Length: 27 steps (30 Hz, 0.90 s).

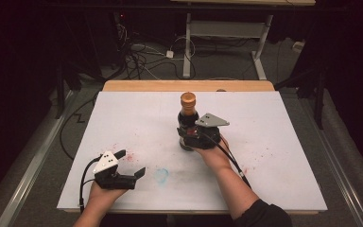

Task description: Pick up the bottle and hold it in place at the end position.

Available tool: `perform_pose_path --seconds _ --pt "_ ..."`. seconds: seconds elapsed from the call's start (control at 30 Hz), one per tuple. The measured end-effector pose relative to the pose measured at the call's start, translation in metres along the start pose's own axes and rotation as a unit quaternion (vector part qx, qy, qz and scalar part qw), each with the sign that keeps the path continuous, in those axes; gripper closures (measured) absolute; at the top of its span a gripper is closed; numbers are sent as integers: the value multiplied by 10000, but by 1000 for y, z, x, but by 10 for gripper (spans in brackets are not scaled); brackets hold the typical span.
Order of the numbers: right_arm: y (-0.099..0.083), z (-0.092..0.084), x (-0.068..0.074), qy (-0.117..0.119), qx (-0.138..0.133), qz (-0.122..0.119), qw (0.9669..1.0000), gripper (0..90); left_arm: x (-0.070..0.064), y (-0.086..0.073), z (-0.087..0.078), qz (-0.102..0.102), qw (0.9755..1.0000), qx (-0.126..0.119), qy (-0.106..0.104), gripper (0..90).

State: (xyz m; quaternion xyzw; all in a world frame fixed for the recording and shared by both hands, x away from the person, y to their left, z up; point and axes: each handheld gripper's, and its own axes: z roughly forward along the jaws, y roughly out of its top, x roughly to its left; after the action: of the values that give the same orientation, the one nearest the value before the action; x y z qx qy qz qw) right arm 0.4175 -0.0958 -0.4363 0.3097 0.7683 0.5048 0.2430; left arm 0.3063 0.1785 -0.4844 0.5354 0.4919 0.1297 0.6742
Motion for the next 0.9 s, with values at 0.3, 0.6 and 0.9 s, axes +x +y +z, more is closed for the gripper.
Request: perform_pose_path --seconds 0.3,0.6,0.9 --pt "-2 1 -3 98 -3 52 9999 305 -2 -1 2 -9 10000 28 -44 0" --pt "-2 -2 -5 143 62 25 9999 270 -4 -3 3 -27 10000 50 -75 0" --pt "-6 -19 -7 164 -21 16 9999 257 -5 -3 6 -40 10000 32 -78 0"
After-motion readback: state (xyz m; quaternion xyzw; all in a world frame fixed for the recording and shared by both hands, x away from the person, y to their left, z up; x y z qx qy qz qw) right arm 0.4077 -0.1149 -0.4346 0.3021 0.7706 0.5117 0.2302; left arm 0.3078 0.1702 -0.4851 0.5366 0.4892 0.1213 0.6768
